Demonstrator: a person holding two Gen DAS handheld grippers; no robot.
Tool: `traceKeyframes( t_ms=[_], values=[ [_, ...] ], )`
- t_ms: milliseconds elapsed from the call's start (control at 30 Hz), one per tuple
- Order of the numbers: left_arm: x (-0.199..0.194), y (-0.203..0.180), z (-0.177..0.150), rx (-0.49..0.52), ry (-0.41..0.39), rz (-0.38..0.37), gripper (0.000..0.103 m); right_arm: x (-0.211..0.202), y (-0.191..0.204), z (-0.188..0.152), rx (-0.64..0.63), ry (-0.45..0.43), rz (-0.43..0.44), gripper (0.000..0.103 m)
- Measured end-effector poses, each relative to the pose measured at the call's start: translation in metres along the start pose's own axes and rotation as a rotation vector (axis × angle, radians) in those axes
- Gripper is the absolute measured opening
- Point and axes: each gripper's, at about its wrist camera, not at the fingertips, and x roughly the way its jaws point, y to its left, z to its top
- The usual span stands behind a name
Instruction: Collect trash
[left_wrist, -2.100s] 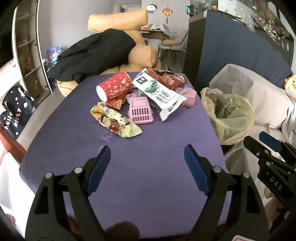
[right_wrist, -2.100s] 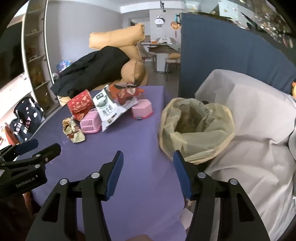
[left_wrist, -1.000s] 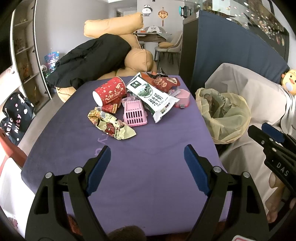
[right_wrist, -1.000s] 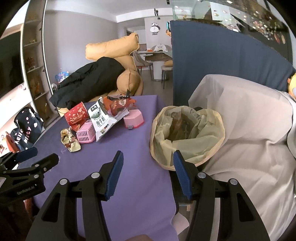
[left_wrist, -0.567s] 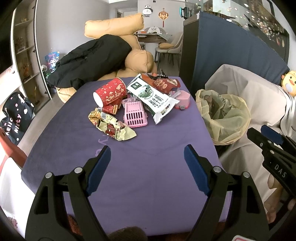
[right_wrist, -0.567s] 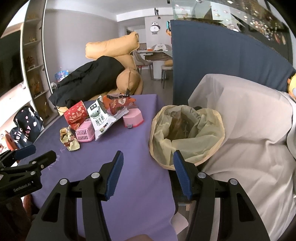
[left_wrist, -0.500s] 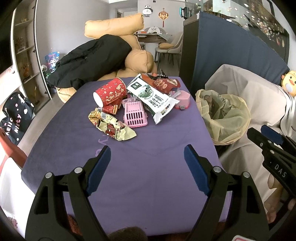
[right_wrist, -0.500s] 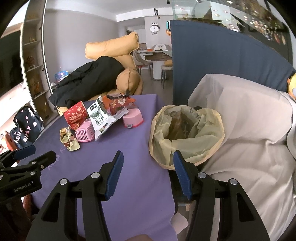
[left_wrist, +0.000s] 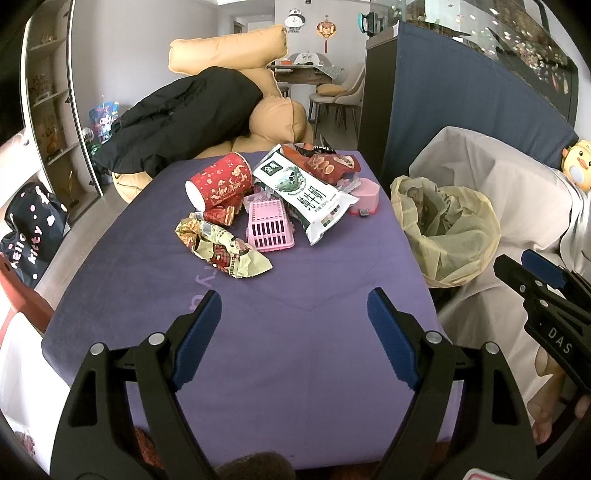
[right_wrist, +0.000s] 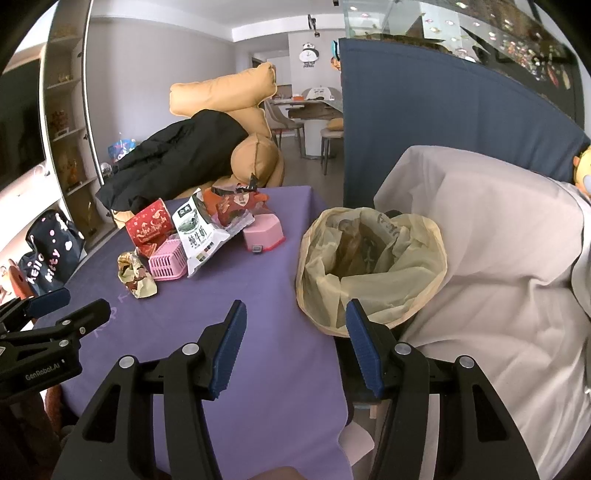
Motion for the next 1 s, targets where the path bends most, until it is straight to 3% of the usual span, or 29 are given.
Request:
traceKeyframes(
  t_ms=[1000],
  values=[
    [0.0001, 0.0001, -0.0004, 0.0, 0.0, -0.001, 0.077, 0.0015, -0.0013, -0.0009, -0.002, 0.002, -0.002, 0.053]
  ],
)
